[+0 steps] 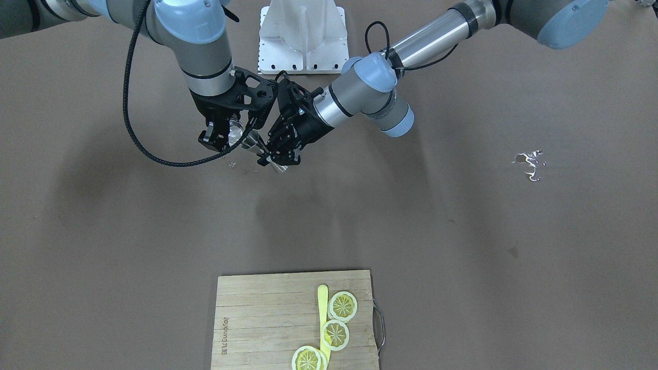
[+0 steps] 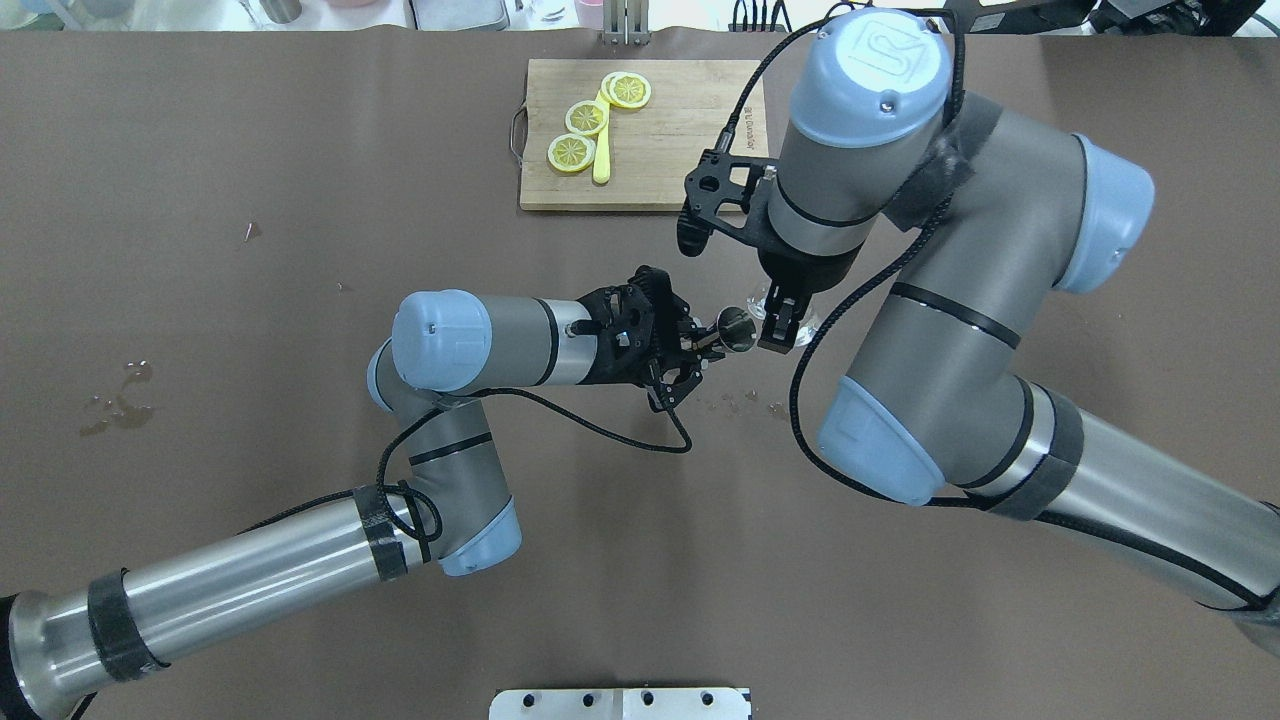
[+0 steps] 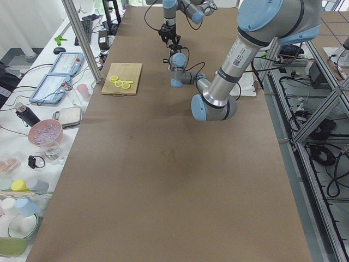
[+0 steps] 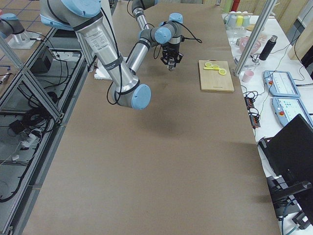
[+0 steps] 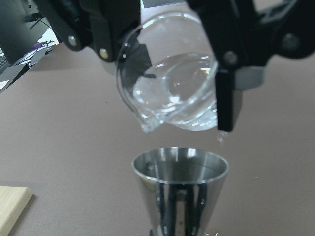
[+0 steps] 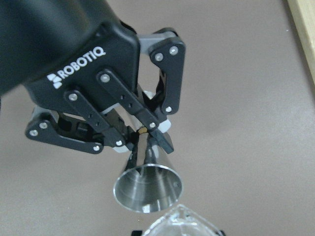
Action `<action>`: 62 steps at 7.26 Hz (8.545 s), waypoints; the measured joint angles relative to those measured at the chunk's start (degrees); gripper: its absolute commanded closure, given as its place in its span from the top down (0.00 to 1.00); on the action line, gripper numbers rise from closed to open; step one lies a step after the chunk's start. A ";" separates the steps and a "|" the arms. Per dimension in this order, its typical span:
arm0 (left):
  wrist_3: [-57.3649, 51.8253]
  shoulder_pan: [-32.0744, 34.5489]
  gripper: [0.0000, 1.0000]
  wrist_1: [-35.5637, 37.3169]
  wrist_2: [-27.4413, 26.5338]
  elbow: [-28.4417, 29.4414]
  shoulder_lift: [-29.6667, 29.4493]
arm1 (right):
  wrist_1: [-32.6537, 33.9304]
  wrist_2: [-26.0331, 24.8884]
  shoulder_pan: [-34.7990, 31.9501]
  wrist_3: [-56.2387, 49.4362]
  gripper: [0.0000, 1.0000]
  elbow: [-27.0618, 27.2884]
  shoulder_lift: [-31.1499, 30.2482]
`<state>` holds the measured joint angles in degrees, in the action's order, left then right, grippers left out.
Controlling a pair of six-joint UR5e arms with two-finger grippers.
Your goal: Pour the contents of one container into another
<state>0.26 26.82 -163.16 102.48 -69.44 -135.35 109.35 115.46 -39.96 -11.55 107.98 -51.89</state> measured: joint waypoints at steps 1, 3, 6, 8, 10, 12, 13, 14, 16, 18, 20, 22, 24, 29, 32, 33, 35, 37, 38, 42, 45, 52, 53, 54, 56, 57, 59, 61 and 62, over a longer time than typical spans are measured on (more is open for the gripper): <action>0.00 -0.01 0.00 -0.27 0.00 0.00 0.00 | -2.23 0.03 -1.15 0.34 0.00 2.73 -3.05; 0.02 0.08 0.00 -1.19 -0.02 -0.05 0.08 | -7.69 0.40 -4.26 1.96 0.00 8.14 -11.01; 1.59 0.41 0.00 -3.55 -0.67 -1.30 0.68 | -23.45 1.62 -8.54 4.27 0.00 11.71 -26.17; 2.23 0.59 0.00 -4.05 -2.98 -4.59 2.89 | -38.00 2.43 -10.42 8.78 0.00 9.31 -34.24; 4.07 0.66 0.00 -4.16 -6.33 -8.98 6.21 | -54.78 2.70 -11.99 14.79 0.00 2.63 -39.13; 4.80 0.68 0.00 -4.13 -10.91 -14.01 10.28 | -71.14 2.93 -12.96 21.09 0.00 -5.13 -41.86; 4.95 0.69 0.00 -4.11 -13.90 -16.78 12.71 | -77.19 2.93 -13.24 23.81 0.00 -7.95 -42.86; 6.07 0.69 0.00 -4.08 -16.85 -19.53 15.42 | -81.86 2.84 -13.39 26.25 0.00 -10.16 -43.85; 9.85 0.46 0.00 -3.78 -24.93 -25.56 22.16 | -92.40 2.67 -13.79 29.20 0.00 -16.35 -45.04; 14.22 0.25 0.00 -3.64 -34.17 -28.85 27.31 | -99.67 2.59 -14.25 30.47 0.00 -21.72 -45.43; 20.43 0.15 0.00 -3.39 -44.53 -29.51 30.43 | -102.87 2.35 -14.22 30.40 0.00 -25.18 -45.09; 29.73 0.14 0.00 -0.69 -54.00 -29.62 32.71 | -103.56 2.31 -14.19 29.84 0.00 -26.74 -44.72; 39.20 0.16 0.00 5.60 -60.45 -29.68 33.95 | -106.05 2.00 -14.12 29.44 0.00 -30.04 -43.69; 59.54 0.30 0.00 12.10 -68.14 -28.00 40.65 | -109.44 1.87 -14.11 29.12 0.00 -34.03 -42.03; 72.28 1.02 0.00 21.71 -68.23 -25.68 41.15 | -109.52 1.60 -14.17 29.15 0.00 -33.77 -42.06; 75.62 1.31 0.00 25.67 -68.26 -25.53 40.97 | -109.54 1.51 -14.18 29.21 0.00 -33.80 -42.05; 81.28 1.65 0.00 32.51 -68.23 -24.72 39.32 | -109.60 0.90 -14.13 29.31 0.06 -33.99 -42.04; 85.42 2.19 0.00 35.50 -68.22 -19.98 35.43 | -109.93 0.67 -14.10 29.38 1.00 -34.16 -42.07; 86.79 2.37 0.00 35.92 -68.35 -17.83 34.13 | -110.66 0.62 -14.10 29.32 1.00 -34.57 -42.07; 90.80 2.45 0.00 36.23 -68.64 -13.66 32.61 | -111.79 0.71 -14.11 29.15 1.00 -35.29 -42.23; 91.95 2.42 0.14 36.88 -68.64 -11.78 31.32 | -112.10 2.95 -15.66 29.07 1.00 -34.64 -43.88; 92.44 2.01 0.97 37.39 -69.08 -9.96 30.48 | -96.81 27.12 -34.54 29.02 1.00 -33.09 -48.73; 92.34 2.01 0.98 37.39 -69.20 -9.94 30.36 | -93.10 27.80 -35.92 28.99 1.00 -33.07 -49.30; 92.15 2.01 0.98 37.41 -69.33 -9.97 30.29 | -89.55 28.20 -37.87 28.97 1.00 -32.64 -49.72; 91.89 2.00 0.98 37.73 -69.42 -10.32 30.24 | -79.56 28.62 -41.67 28.96 1.00 -27.98 -51.61; 91.86 2.02 0.98 38.06 -69.43 -10.56 30.24 | -71.59 28.54 -43.18 28.96 1.00 -23.65 -52.55; 91.47 2.28 0.98 39.47 -69.34 -11.13 30.29 | -52.57 26.84 -45.53 28.95 1.00 -12.38 -55.33; 90.80 2.50 0.98 40.77 -69.24 -12.84 30.64 | -35.98 23.38 -47.42 25.98 1.00 -4.34 -56.99; 90.50 2.62 0.98 41.15 -69.10 -13.66 30.92 | -31.07 21.12 -48.19 20.89 1.00 -2.88 -56.98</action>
<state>90.76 29.44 -122.01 33.38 -83.10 -104.44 78.28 136.59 -88.15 9.34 105.11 -108.87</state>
